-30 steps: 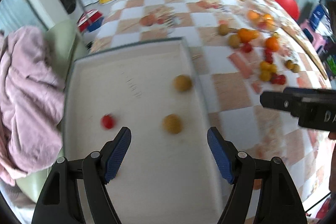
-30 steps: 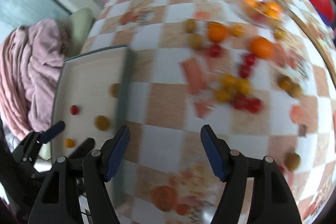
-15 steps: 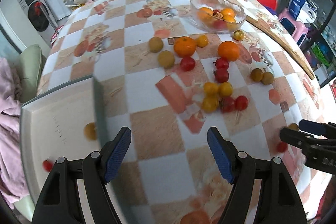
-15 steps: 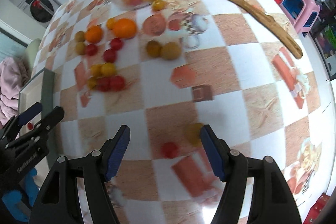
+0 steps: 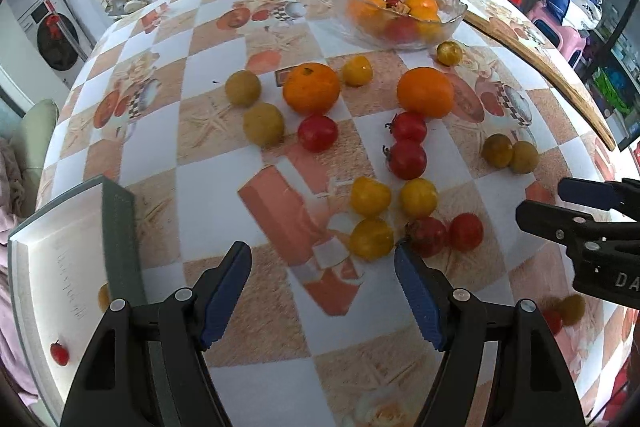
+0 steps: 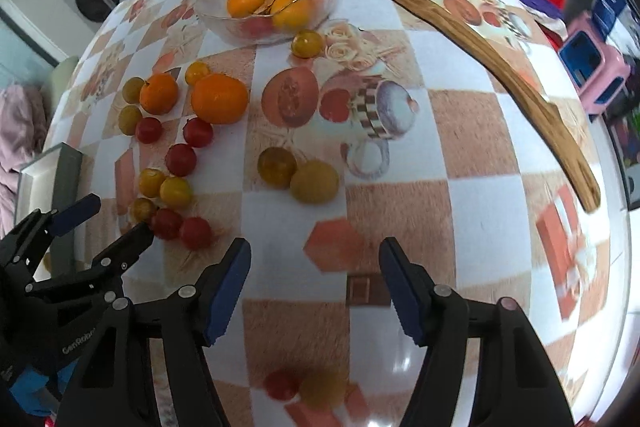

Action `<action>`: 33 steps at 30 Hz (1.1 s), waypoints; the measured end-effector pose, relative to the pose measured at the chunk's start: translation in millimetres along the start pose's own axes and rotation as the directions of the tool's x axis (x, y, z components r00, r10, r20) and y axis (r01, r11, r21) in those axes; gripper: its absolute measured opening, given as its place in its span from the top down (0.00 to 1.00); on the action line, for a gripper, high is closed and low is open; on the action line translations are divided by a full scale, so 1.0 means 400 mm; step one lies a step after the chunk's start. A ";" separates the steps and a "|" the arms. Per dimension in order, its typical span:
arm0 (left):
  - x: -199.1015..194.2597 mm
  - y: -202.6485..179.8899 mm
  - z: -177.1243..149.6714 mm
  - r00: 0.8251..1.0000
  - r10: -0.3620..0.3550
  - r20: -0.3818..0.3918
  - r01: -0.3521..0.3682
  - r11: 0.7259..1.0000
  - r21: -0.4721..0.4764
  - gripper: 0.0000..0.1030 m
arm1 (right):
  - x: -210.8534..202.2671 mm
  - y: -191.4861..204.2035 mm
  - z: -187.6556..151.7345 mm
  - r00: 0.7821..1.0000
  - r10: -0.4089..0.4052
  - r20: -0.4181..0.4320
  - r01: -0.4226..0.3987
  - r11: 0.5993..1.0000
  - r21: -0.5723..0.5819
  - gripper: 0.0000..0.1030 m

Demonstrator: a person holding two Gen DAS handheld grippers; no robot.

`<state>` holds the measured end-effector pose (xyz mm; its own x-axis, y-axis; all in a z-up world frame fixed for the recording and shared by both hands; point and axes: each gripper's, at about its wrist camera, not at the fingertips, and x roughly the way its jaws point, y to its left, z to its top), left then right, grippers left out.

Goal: Organize fruits
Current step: 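Move both open tools back over the fruit on the table, then grasp a yellow cherry tomato with the left tool while the right tool grasps a yellow fruit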

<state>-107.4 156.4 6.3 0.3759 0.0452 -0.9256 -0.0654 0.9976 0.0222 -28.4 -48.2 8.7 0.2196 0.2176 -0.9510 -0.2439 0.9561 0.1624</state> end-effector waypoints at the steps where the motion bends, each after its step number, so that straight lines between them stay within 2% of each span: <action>1: 0.005 -0.003 0.003 1.000 0.000 -0.001 0.000 1.000 -0.004 0.27 | 0.006 0.000 0.007 1.000 0.001 -0.002 -0.001 1.000 -0.005 0.36; 6: 0.019 -0.019 0.020 1.000 -0.006 0.005 0.006 1.000 -0.010 0.27 | 0.016 0.006 0.036 1.000 -0.008 0.016 0.008 0.999 -0.047 0.40; 8: 0.021 -0.025 0.025 1.000 -0.006 0.005 0.006 1.000 -0.018 0.27 | 0.021 0.008 0.048 1.000 -0.011 0.021 0.013 0.998 -0.059 0.46; 11: 0.020 -0.031 0.032 1.000 -0.014 0.005 0.014 1.000 -0.025 0.35 | 0.022 0.009 0.059 1.000 -0.007 0.025 0.008 0.998 -0.066 0.59; 13: 0.017 -0.038 0.034 1.000 -0.025 0.006 0.025 0.999 -0.020 0.49 | 0.019 0.012 0.060 1.000 0.011 0.024 -0.009 0.997 -0.072 0.68; 14: 0.014 -0.042 0.036 1.000 -0.029 0.005 0.029 0.999 -0.016 0.53 | 0.018 0.016 0.059 1.000 0.009 0.024 -0.007 0.997 -0.080 0.69; 16: 0.010 -0.046 0.039 0.999 -0.036 0.002 0.036 0.999 -0.011 0.73 | 0.018 0.013 0.057 1.000 0.015 0.023 -0.013 0.997 -0.082 0.73; 18: 0.005 -0.037 0.041 0.998 -0.056 -0.002 0.056 0.998 -0.026 0.78 | 0.014 0.001 0.057 0.999 0.043 0.018 -0.042 0.998 -0.055 0.73; 22: -0.007 -0.012 0.038 0.994 -0.107 -0.008 0.106 0.992 -0.074 0.78 | -0.004 -0.015 0.048 0.996 0.086 0.021 -0.086 0.996 -0.011 0.73; 33: -0.073 0.023 0.005 0.992 -0.125 0.012 0.125 0.988 -0.087 0.78 | -0.047 0.001 -0.004 0.990 0.138 0.002 -0.138 0.990 0.030 0.73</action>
<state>-117.1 164.4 34.3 0.3919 -0.0791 -0.9166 -0.0976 0.9871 -0.1269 -34.2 -52.0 26.1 0.1862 0.3475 -0.9190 -0.2431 0.9226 0.2996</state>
